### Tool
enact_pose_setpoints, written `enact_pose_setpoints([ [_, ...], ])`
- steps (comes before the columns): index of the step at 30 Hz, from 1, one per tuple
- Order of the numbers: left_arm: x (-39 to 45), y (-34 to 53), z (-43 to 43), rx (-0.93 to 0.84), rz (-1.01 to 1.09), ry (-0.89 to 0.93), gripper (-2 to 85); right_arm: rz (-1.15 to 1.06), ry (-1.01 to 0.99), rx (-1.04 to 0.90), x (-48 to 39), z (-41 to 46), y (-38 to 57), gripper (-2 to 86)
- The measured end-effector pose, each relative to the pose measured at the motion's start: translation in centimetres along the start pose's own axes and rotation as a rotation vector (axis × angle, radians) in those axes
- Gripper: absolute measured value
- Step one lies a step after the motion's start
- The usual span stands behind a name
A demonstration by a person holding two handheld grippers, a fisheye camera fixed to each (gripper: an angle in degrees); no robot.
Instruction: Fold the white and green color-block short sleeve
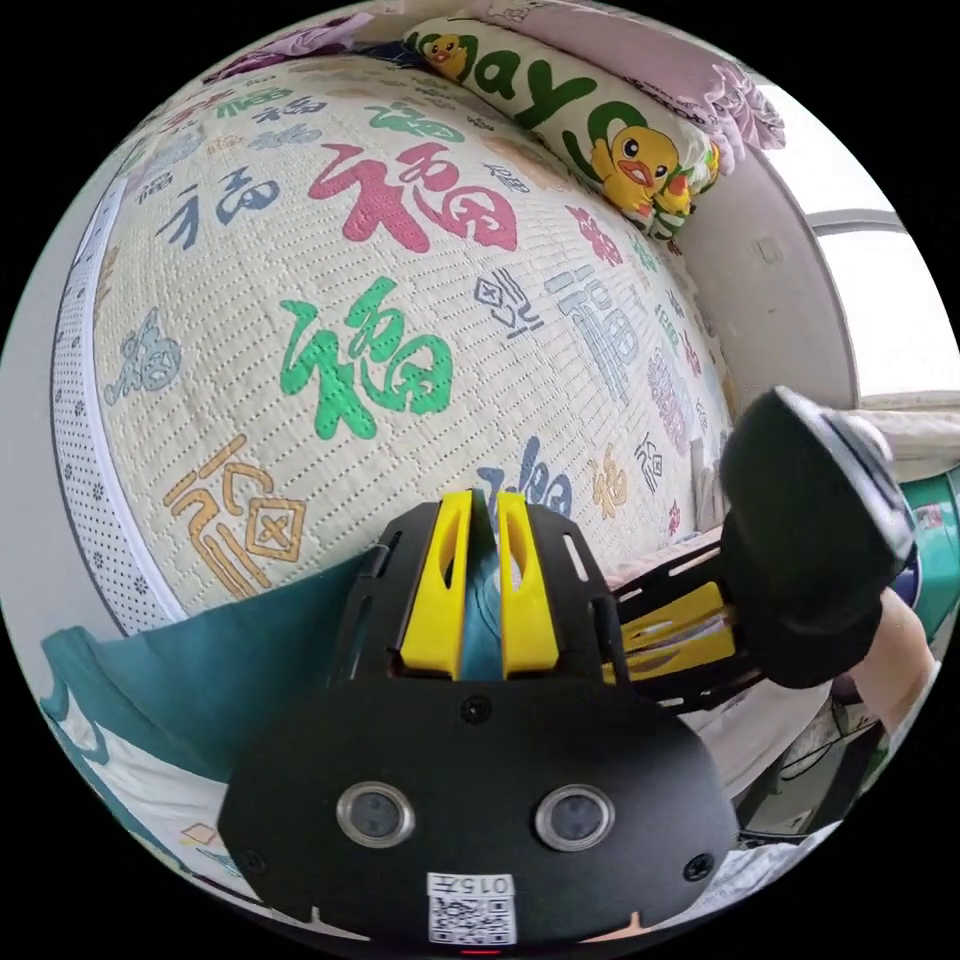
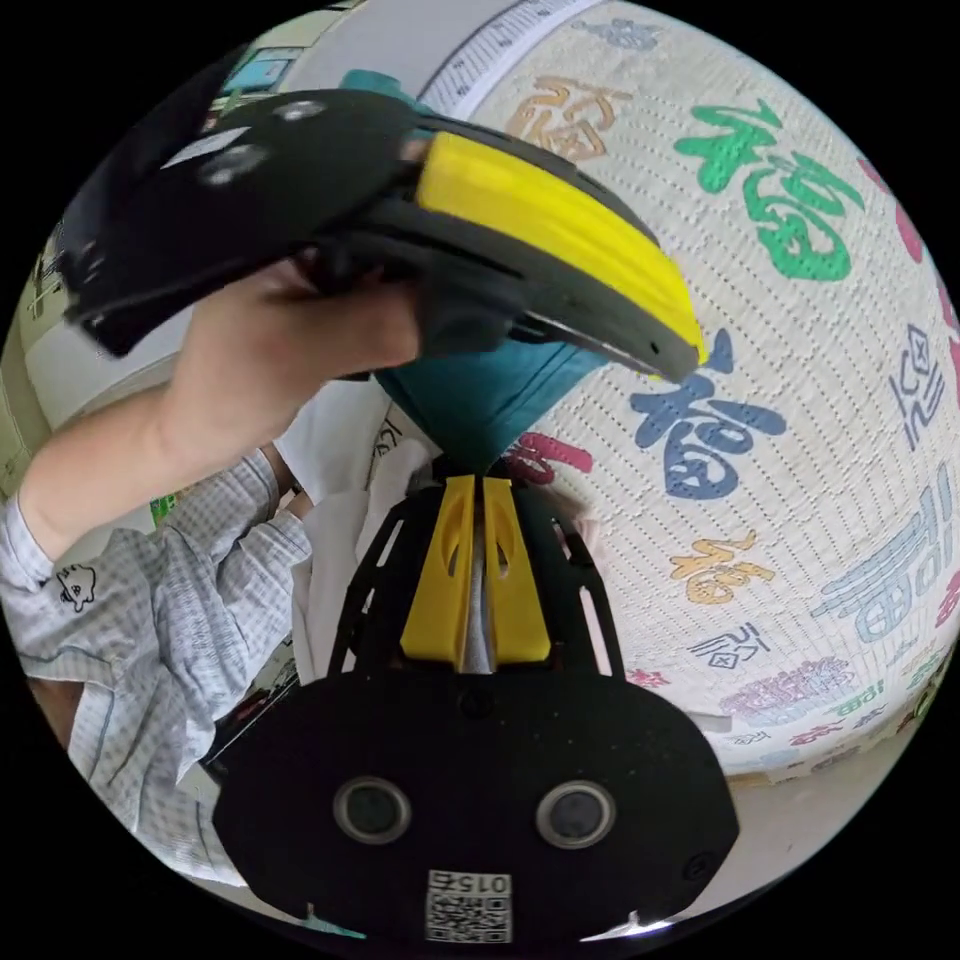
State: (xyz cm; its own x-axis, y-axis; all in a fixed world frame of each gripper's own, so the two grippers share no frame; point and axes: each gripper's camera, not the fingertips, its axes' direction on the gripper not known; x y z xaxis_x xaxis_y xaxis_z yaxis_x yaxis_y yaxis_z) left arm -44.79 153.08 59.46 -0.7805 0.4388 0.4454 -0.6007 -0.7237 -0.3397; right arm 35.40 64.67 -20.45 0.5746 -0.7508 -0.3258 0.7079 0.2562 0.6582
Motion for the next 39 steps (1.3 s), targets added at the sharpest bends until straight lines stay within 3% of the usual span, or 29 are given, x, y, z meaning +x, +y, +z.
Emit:
enact_pose_setpoints([
  [8,-6.3,7.5,-7.0,0.291,-0.027,0.281,9.3,0.150,-0.194,-0.029,1.2,1.6,0.7,1.4],
  [10,-9.5,11.8,-9.9,0.366,-0.045,0.271,9.0,0.168,-0.163,-0.014,0.5,1.2,1.2,2.1],
  [12,-15.0,18.8,-13.2,0.415,-0.148,0.153,8.6,0.196,0.000,0.035,-1.1,0.3,1.6,2.9],
  [15,-22.4,27.2,-15.8,0.349,-0.316,-0.116,7.9,0.207,0.262,0.183,-4.9,-0.7,1.1,1.8],
  [18,-28.8,33.4,-16.6,0.263,-0.450,-0.286,6.4,0.100,0.279,0.383,-10.2,-0.8,-1.3,0.7],
  [21,-33.3,35.7,-15.8,0.239,-0.469,-0.306,6.4,0.023,0.274,0.508,-15.4,0.7,-5.8,0.0],
  [27,-38.8,36.9,-11.4,0.251,-0.478,-0.256,1.8,0.101,0.399,0.502,-20.8,6.7,-13.6,-0.6],
  [39,-45.5,39.9,-4.3,0.241,-0.406,-0.188,0.4,0.274,0.609,0.519,-23.5,13.5,-14.3,-0.6],
])
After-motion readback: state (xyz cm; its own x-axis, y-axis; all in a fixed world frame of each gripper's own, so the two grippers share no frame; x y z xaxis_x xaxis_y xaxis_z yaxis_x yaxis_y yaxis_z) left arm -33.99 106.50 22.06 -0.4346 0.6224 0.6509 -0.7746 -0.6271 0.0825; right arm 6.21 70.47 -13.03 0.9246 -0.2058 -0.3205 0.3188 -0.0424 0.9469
